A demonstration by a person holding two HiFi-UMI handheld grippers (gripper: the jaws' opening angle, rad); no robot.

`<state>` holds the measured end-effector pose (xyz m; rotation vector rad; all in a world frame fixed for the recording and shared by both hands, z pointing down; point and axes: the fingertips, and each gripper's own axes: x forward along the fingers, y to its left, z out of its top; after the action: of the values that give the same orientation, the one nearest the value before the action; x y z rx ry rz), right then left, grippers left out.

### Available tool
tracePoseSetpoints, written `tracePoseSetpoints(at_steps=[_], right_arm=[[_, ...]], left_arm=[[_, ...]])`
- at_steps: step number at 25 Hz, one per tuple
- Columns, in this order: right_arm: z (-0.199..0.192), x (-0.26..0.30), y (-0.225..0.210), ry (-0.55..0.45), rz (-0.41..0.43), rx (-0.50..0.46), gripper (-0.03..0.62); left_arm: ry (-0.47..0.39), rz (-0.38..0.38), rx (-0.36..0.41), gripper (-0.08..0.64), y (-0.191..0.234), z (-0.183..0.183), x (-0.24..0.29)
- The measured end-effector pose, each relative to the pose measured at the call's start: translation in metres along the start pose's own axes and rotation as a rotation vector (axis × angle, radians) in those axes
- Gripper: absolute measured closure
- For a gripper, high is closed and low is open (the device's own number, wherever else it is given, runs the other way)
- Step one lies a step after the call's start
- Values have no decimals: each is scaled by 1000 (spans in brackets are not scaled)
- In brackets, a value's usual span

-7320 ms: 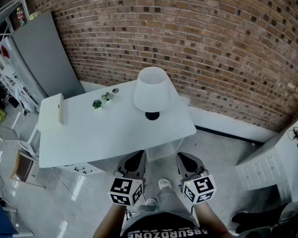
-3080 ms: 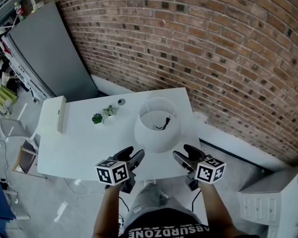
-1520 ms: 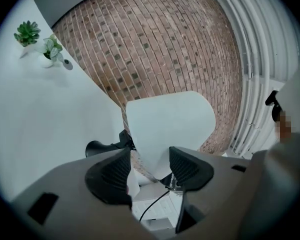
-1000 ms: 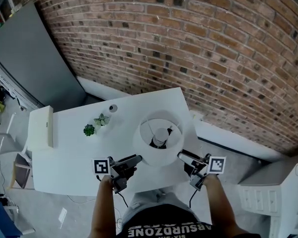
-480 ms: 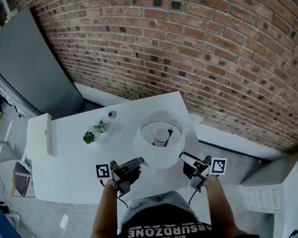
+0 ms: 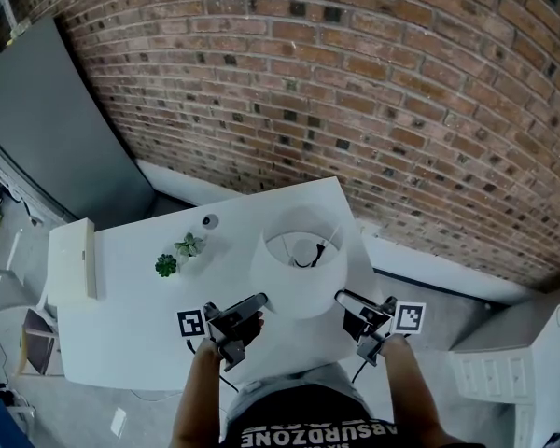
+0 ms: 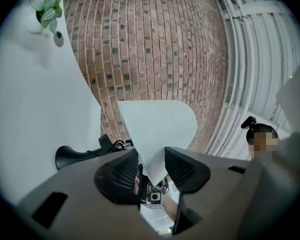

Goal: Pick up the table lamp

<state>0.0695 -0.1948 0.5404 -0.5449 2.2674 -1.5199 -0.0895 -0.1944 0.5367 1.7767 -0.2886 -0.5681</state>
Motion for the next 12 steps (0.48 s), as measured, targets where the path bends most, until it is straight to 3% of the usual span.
tracePoseSetpoints(at_steps=[12], right_arm=[[5, 5, 0, 29, -14, -18, 425]], left_arm=[[30, 17, 42, 403, -1, 6, 2]])
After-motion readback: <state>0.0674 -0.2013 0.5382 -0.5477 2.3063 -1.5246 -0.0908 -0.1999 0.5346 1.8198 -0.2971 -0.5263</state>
